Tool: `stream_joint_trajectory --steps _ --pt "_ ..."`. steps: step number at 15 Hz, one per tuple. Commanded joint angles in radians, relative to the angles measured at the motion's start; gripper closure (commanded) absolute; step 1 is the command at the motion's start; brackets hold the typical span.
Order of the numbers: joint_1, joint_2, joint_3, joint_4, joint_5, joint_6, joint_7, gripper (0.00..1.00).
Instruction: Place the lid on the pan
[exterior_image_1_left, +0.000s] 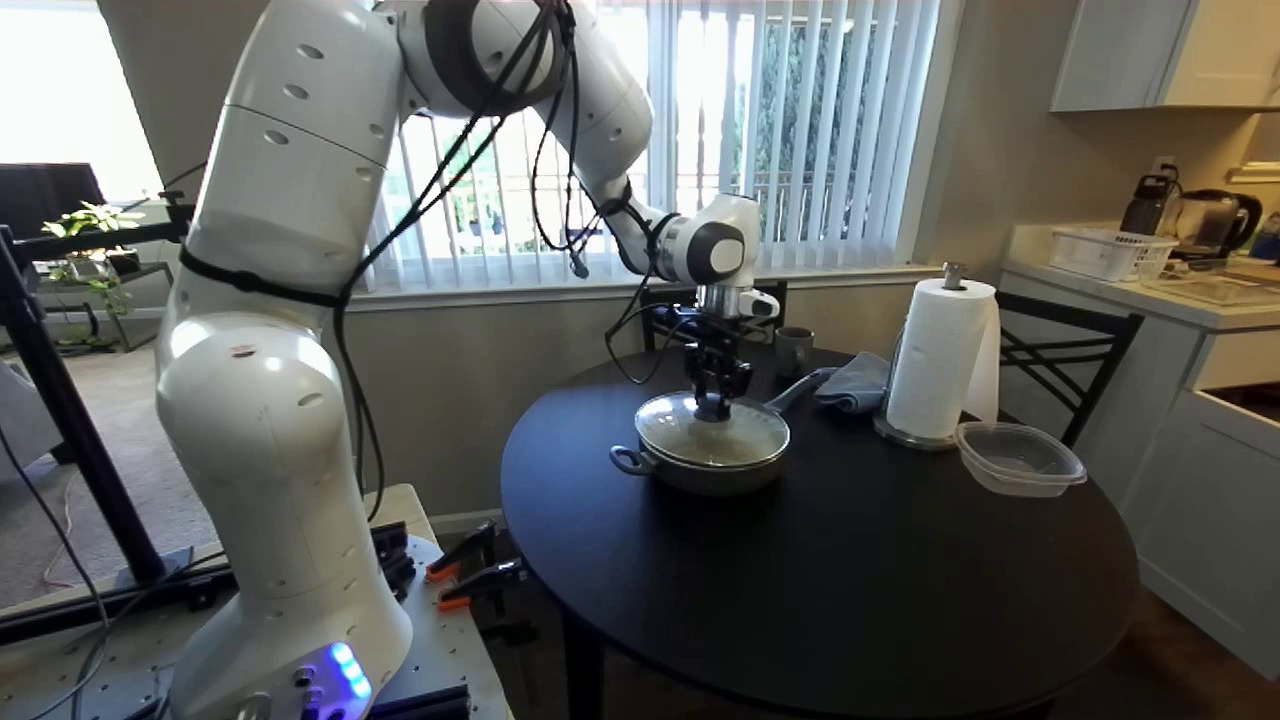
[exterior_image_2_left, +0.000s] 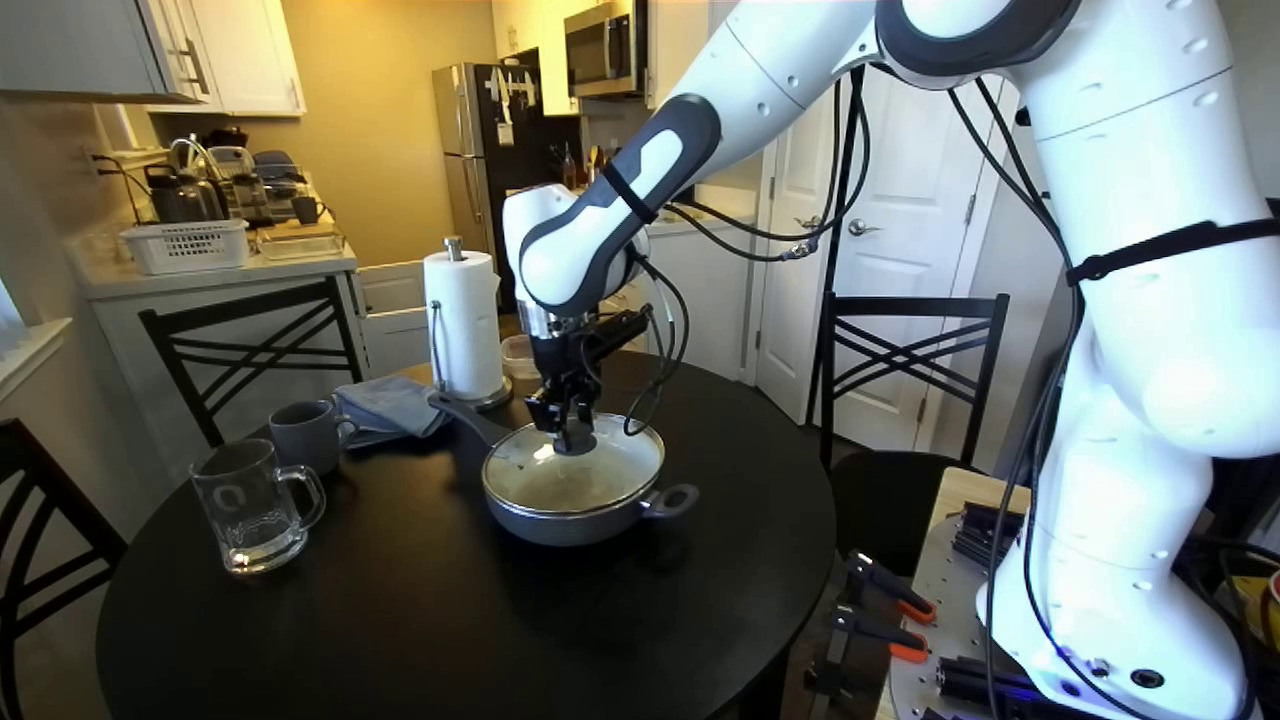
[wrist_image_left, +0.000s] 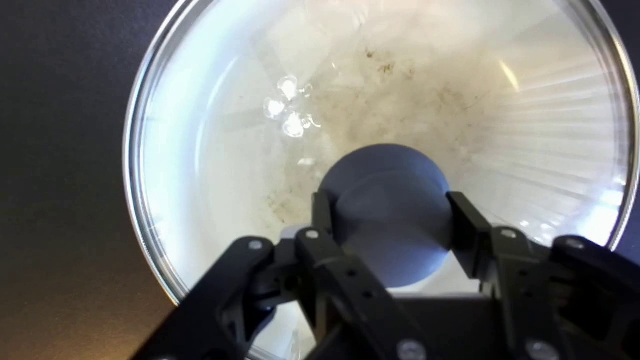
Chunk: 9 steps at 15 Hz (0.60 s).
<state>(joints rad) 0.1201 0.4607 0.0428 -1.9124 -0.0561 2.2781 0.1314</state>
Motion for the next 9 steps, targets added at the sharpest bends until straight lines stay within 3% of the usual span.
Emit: stream_joint_trajectory --steps 1,9 --pt "-0.014 -0.03 0.02 -0.034 0.052 0.011 -0.015 0.67" --pt "-0.029 -0.023 0.019 -0.034 0.14 0.033 -0.009 0.67"
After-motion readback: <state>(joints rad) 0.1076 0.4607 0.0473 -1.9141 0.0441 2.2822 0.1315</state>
